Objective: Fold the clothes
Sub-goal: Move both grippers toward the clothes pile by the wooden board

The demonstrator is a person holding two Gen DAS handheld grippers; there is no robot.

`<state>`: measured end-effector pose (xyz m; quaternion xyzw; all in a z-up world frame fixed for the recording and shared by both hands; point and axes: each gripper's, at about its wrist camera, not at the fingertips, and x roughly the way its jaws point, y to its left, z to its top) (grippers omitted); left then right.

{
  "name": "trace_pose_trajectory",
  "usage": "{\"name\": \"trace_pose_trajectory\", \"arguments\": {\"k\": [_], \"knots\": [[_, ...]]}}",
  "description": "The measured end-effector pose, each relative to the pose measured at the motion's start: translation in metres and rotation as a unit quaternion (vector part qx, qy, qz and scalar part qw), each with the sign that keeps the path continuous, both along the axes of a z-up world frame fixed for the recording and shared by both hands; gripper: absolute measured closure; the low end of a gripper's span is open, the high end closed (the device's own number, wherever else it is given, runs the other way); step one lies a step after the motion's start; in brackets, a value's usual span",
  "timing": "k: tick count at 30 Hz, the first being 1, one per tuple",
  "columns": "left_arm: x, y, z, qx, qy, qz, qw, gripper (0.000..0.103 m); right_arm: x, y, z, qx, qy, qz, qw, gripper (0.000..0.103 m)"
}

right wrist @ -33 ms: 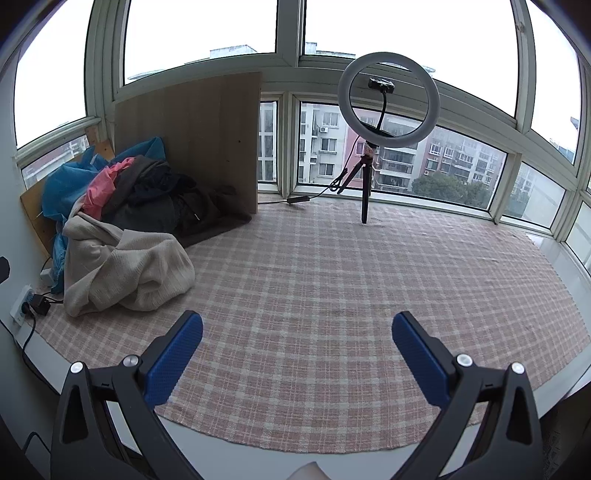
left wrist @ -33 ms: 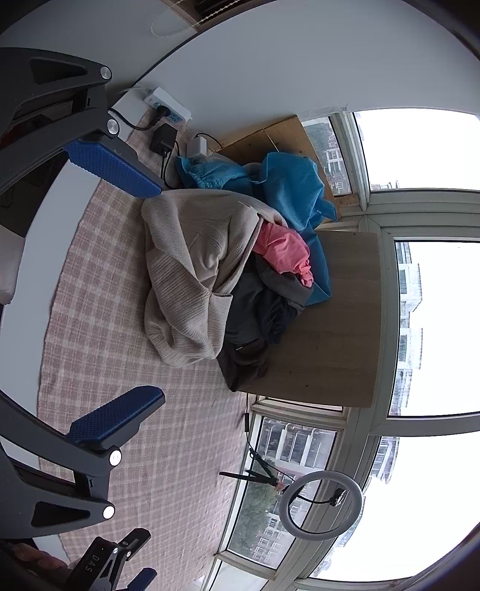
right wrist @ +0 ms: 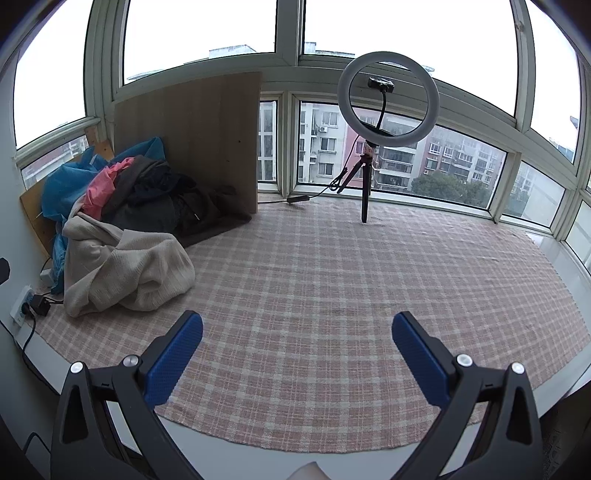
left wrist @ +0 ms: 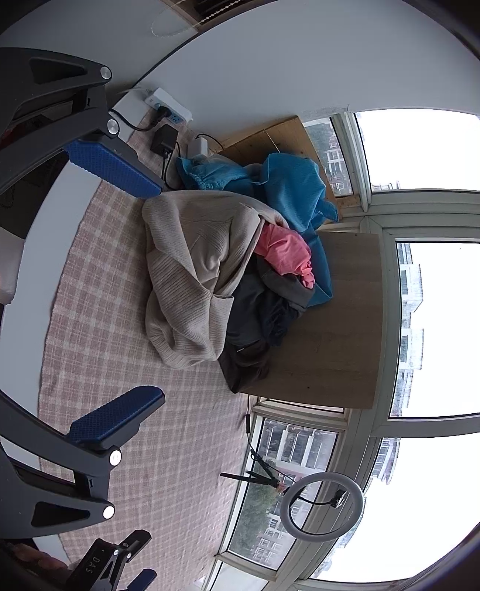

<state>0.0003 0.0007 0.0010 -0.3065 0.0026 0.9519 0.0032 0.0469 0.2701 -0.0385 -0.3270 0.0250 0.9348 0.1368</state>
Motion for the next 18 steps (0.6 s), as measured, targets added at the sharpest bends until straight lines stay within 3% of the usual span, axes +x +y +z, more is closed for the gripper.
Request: {"name": "trace_pose_trajectory", "arguments": {"k": [6,12,18], "knots": [[-0.005,-0.007,-0.009,-0.021,-0.005,0.0,0.9998,0.001,-0.007,-0.008,0.006,-0.004,-0.001,0.002,1.0,0.0],[-0.014,-0.021,-0.014,-0.019,-0.02,-0.015,0.9995,0.001,-0.014,-0.018,0.004,-0.018,0.0,0.007,1.0,0.0],[-0.012,-0.042,-0.017,-0.019,-0.008,-0.007,0.9998,0.001,-0.021,-0.034,0.001,-0.029,-0.004,0.019,0.999,0.0]]}}
